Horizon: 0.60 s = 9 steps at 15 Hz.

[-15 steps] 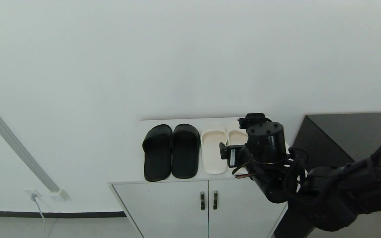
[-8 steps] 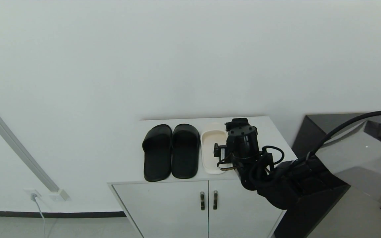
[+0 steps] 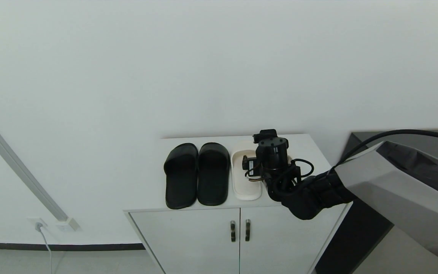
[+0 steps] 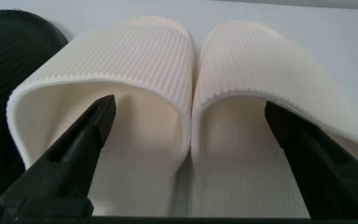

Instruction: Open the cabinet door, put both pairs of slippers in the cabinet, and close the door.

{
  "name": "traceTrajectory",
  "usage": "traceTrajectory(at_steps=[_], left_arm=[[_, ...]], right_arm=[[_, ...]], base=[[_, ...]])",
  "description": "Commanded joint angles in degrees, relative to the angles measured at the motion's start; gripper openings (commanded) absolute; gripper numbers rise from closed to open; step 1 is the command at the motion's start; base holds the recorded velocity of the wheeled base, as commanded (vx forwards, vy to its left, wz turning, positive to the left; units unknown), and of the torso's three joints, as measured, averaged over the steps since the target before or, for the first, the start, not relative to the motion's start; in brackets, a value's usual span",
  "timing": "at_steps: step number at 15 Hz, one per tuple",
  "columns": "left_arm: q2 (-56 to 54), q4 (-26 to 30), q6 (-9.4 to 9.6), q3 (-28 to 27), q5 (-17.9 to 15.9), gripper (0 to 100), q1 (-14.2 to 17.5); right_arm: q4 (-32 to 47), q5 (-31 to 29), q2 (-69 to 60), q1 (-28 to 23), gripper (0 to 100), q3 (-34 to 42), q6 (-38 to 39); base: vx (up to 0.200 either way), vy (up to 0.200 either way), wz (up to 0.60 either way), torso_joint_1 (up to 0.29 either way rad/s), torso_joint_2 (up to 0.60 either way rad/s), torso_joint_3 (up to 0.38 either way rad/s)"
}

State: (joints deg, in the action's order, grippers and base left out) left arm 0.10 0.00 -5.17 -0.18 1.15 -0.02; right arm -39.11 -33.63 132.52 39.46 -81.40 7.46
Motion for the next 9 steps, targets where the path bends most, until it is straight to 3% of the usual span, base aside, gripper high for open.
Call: traceTrajectory(at_steps=[1, 2, 9], left_arm=[[0.0, 0.0, -0.02, 0.0, 0.0, 0, 0.0], [0.0, 0.0, -0.02, 0.0, 0.0, 0, 0.0], [0.0, 0.0, -0.02, 0.0, 0.0, 0, 0.0]], right_arm=[[0.0, 0.5, 1.7, -0.5, 100, -2.0, -0.1], [0.0, 0.5, 1.8, -0.6, 0, -2.1, -0.1], [-0.6, 0.7, -0.2, -0.3, 0, -1.4, -0.8]], base=[[0.0, 0.0, 0.0, 0.0, 0.0, 0.0], [0.0, 0.0, 0.0, 0.0, 0.0, 0.0], [0.0, 0.0, 0.0, 0.0, 0.0, 0.0]])
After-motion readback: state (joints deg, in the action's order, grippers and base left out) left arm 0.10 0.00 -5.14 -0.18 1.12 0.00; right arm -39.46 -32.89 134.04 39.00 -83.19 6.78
